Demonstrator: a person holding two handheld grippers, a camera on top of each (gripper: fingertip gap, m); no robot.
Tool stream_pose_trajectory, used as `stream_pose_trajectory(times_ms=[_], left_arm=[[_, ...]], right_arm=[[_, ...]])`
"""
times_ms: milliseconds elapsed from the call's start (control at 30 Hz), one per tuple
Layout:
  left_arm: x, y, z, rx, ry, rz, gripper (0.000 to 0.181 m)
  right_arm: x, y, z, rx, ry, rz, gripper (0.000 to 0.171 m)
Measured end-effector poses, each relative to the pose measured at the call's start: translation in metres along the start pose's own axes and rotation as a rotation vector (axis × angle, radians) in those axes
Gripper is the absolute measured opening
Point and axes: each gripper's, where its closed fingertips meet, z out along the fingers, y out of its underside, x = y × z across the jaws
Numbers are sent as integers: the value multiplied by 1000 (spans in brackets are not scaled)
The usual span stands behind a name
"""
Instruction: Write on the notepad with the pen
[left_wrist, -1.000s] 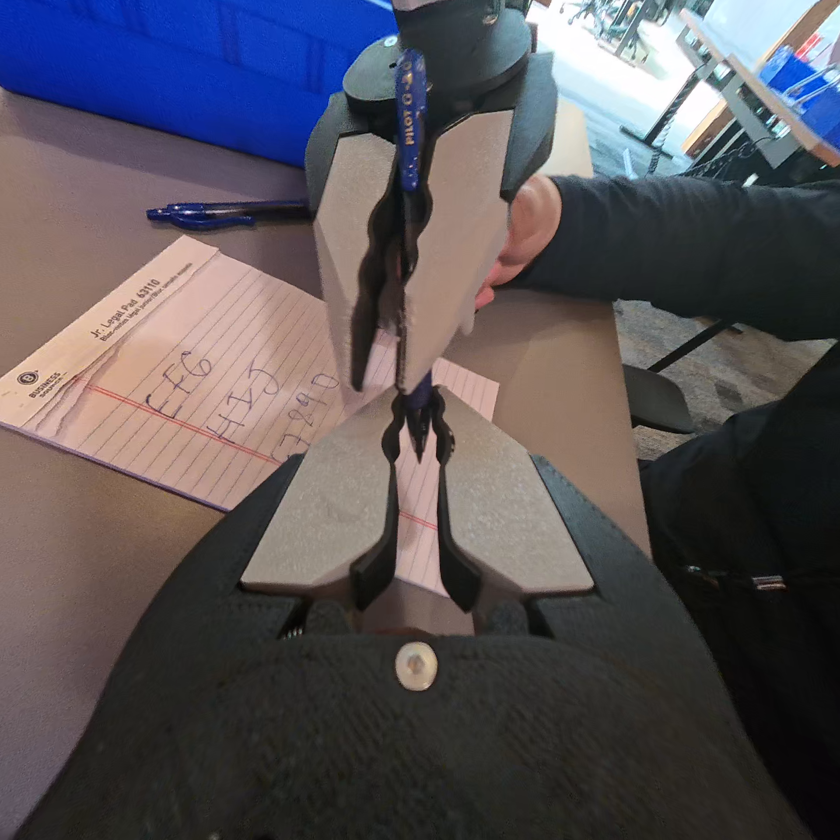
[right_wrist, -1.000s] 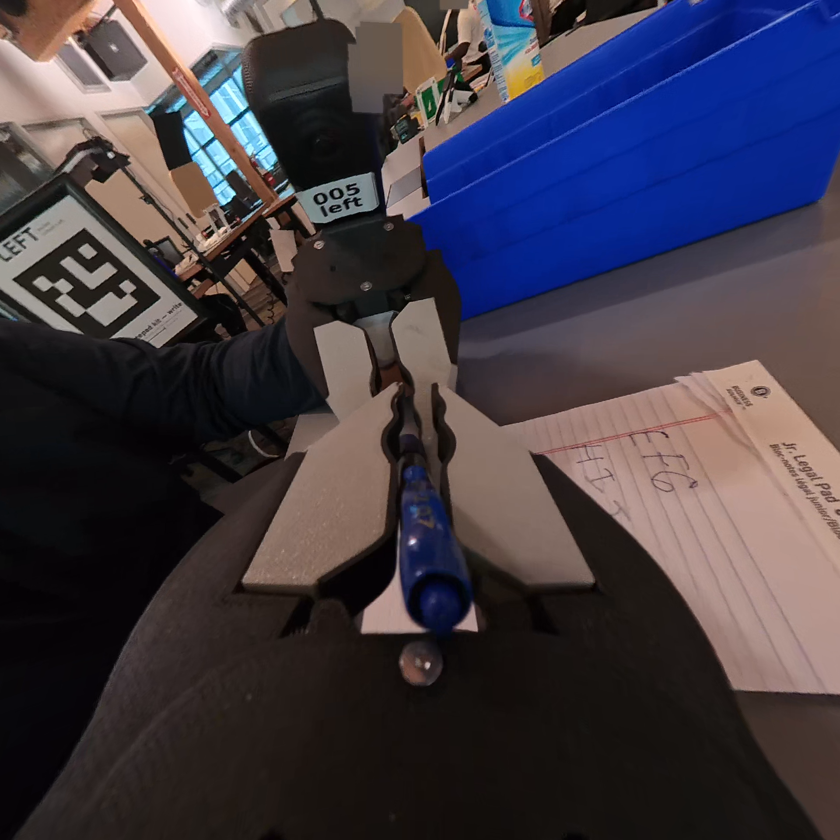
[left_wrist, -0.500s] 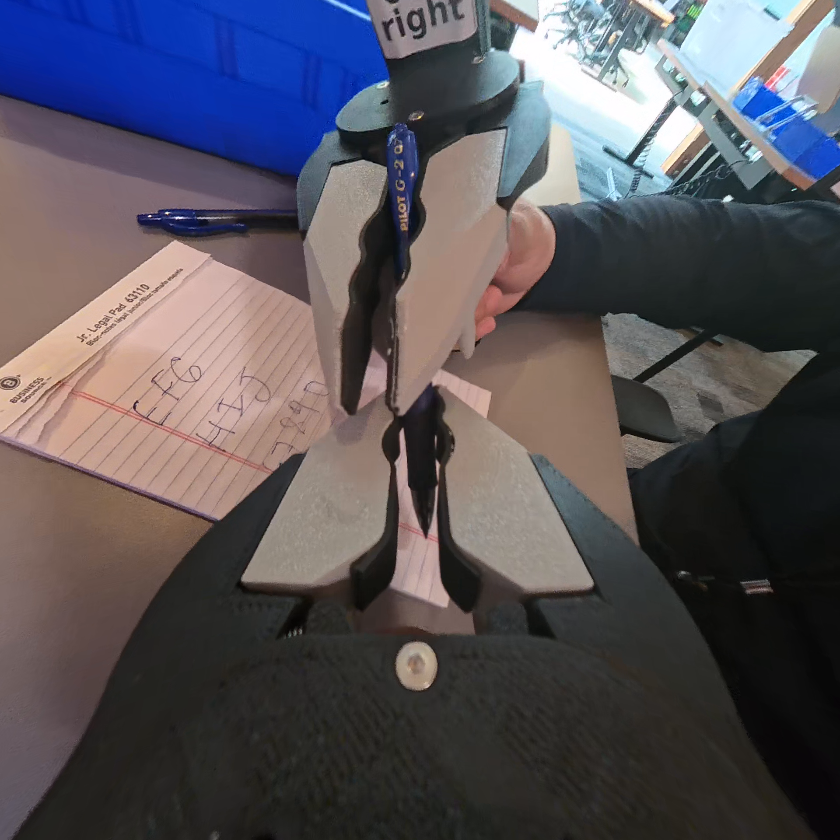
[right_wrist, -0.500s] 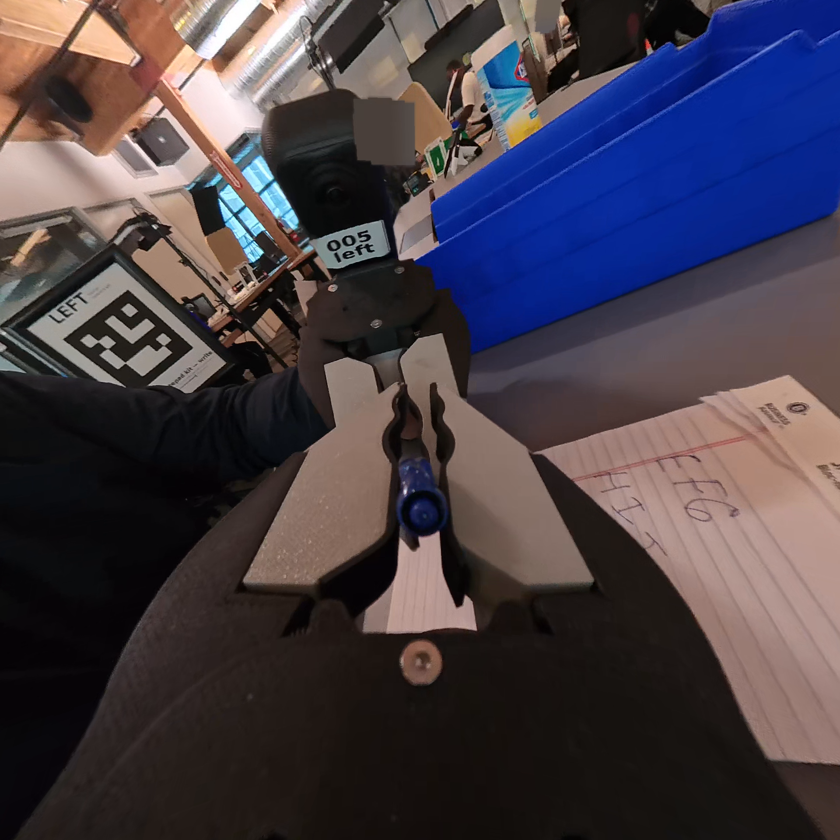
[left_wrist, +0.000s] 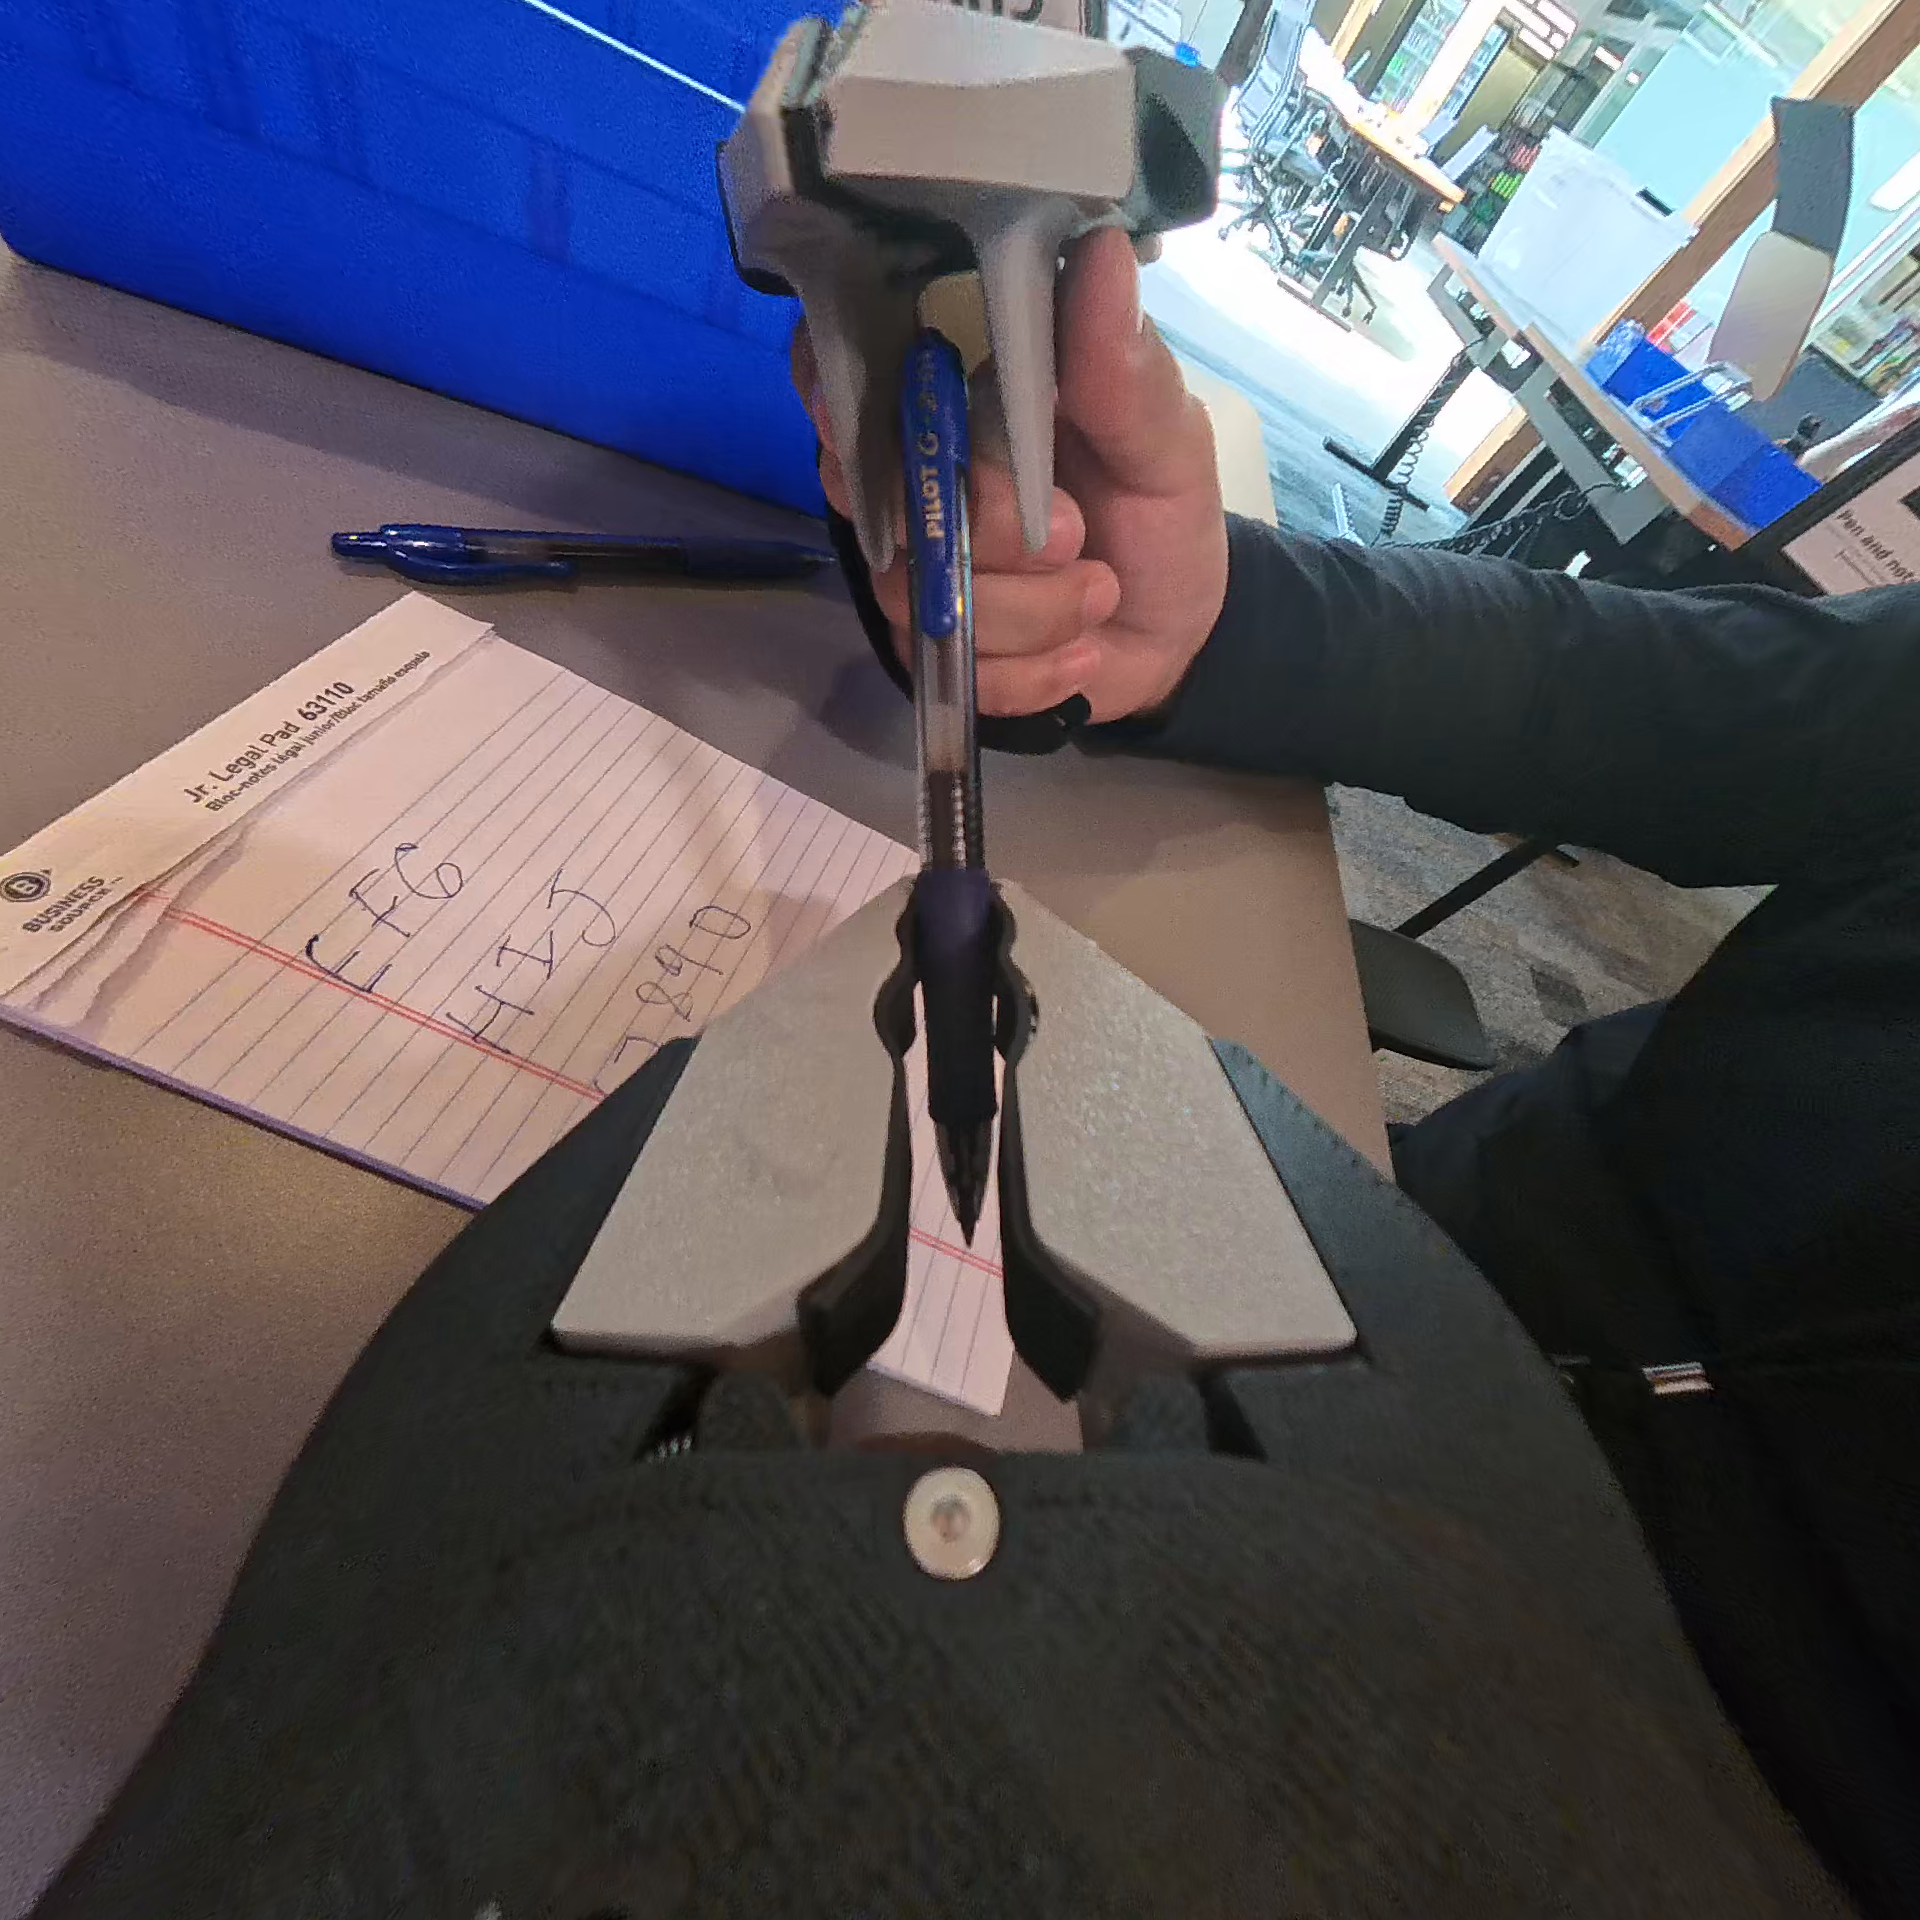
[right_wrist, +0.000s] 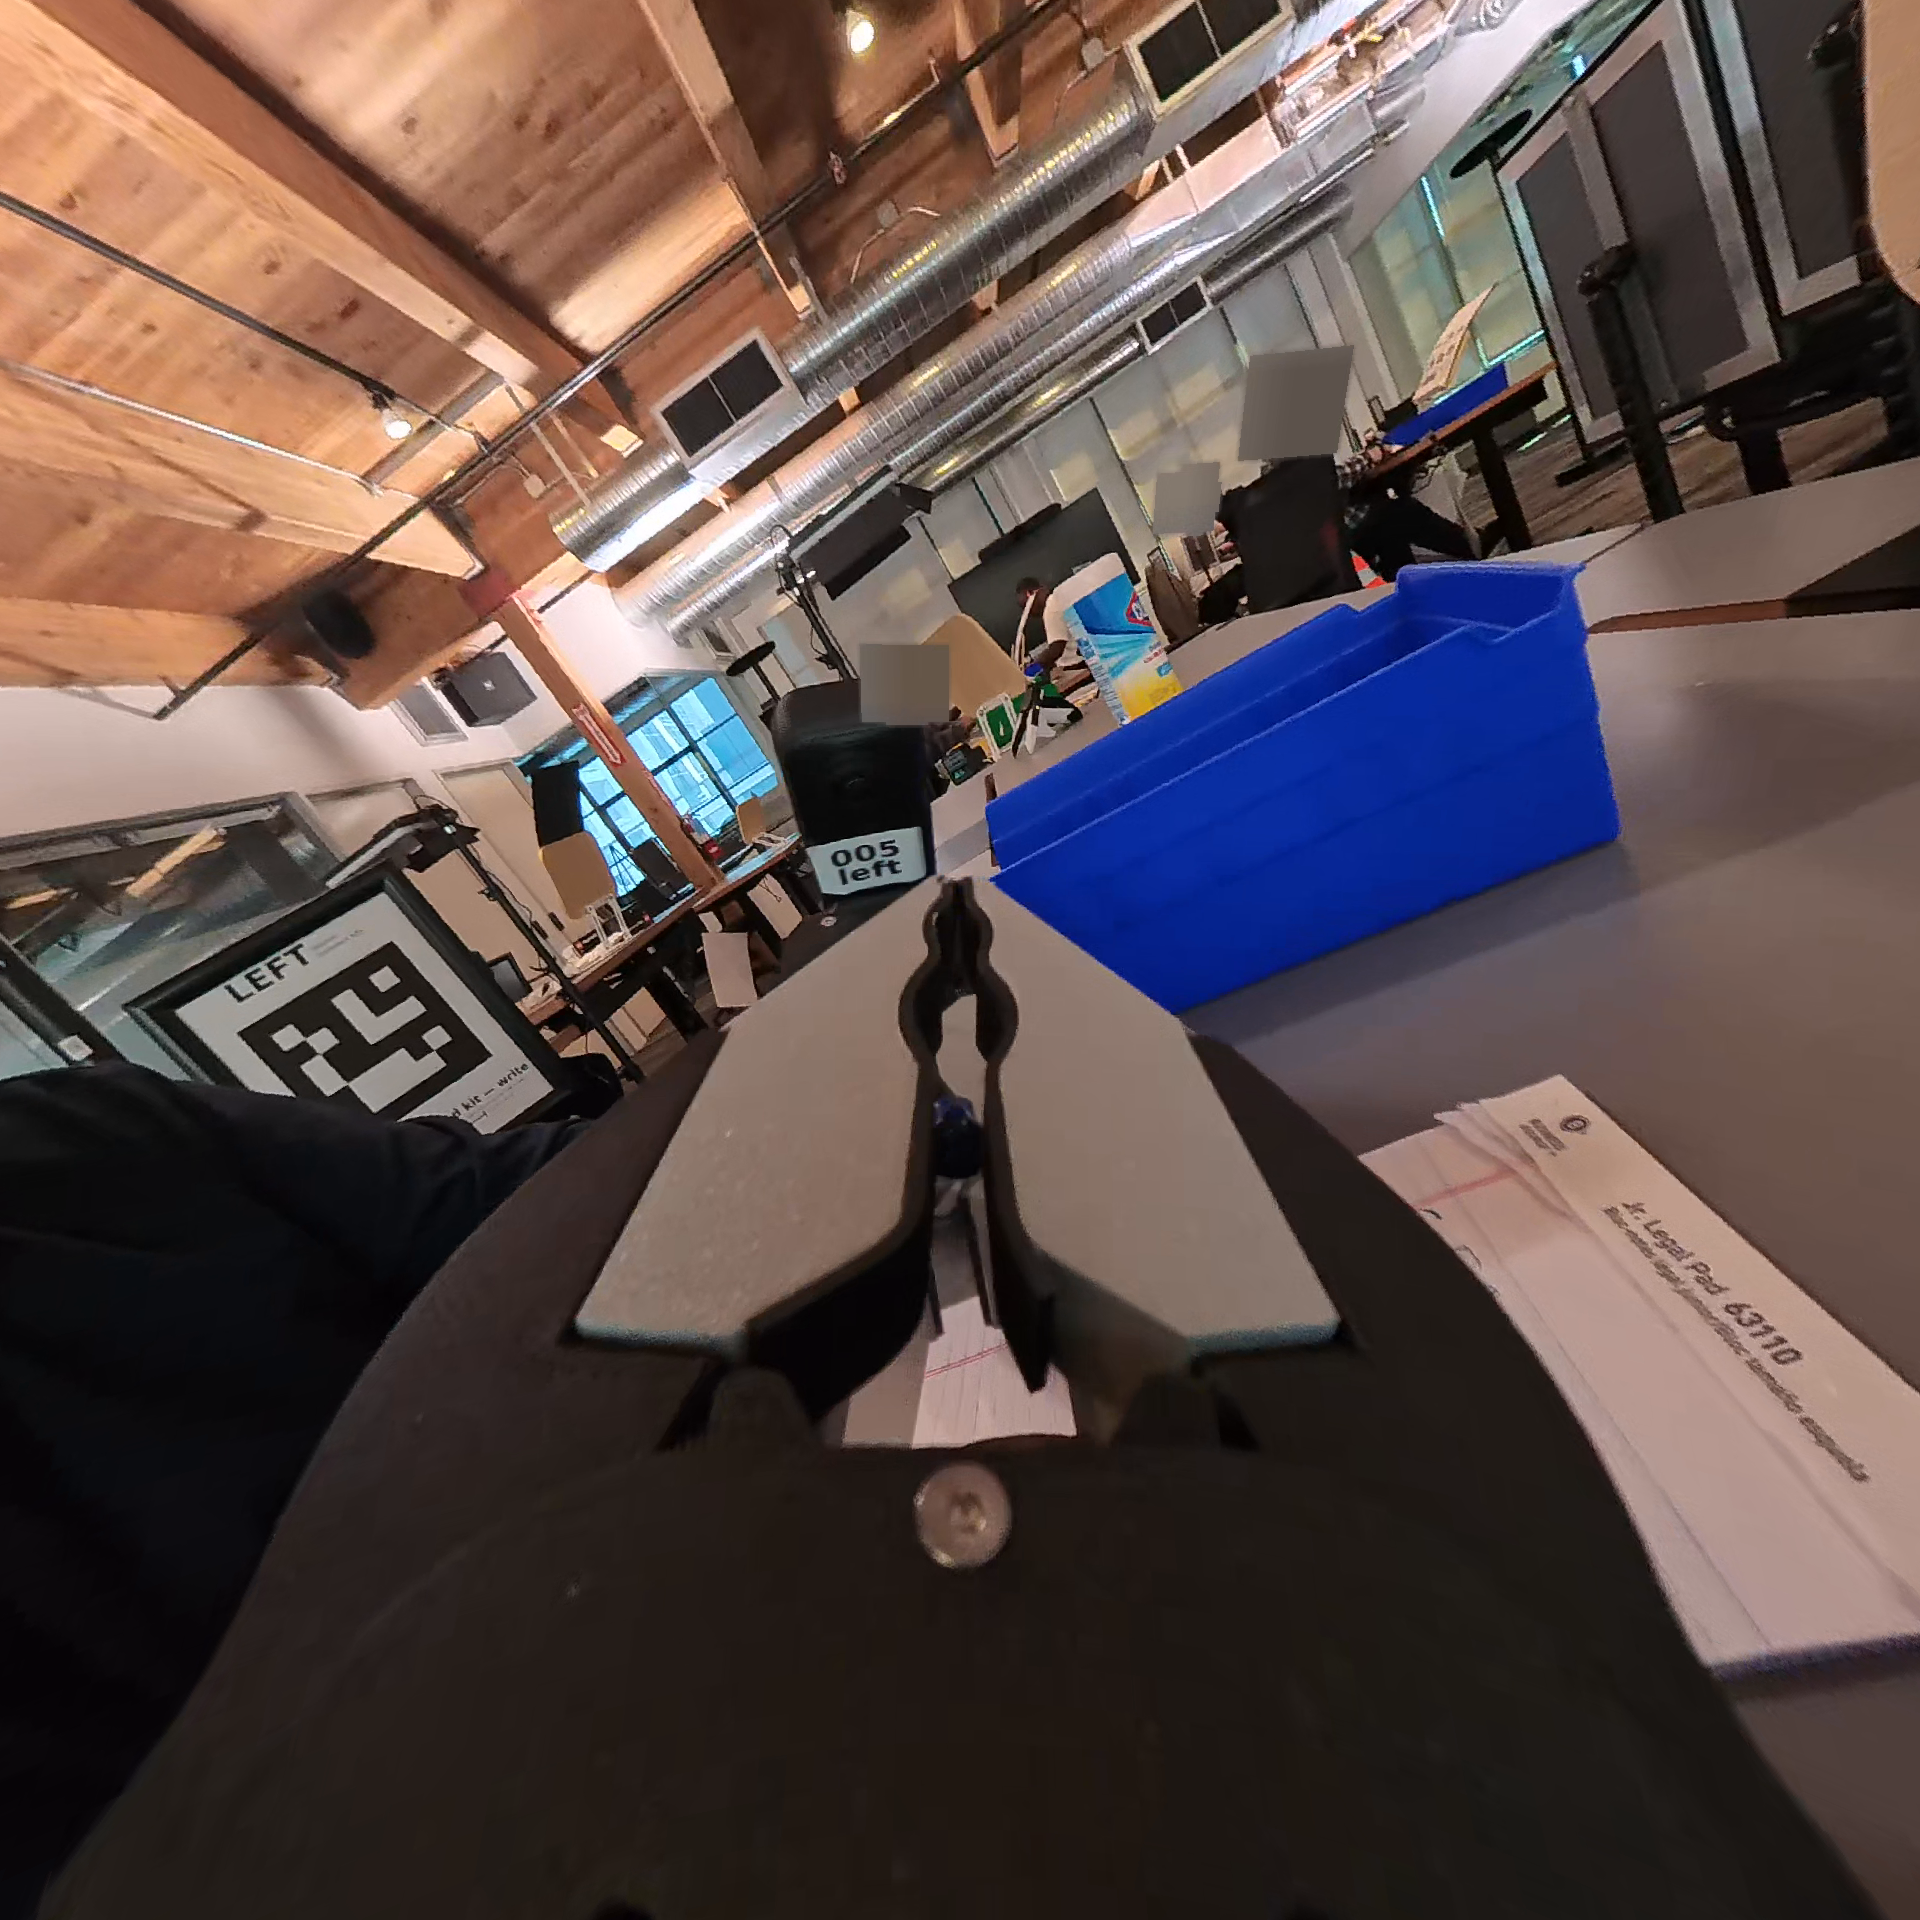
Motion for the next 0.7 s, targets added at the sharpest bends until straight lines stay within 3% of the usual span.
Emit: stream_pose_trajectory(times_ms=[367, 700], left_arm=[[-1, 10, 12, -58, -65, 89, 6], [-1, -6, 3, 35, -84, 96, 6]], right_arm=[[-5, 16, 14, -11, -45, 69, 0], [-7, 5, 8, 37, -51, 85, 0]])
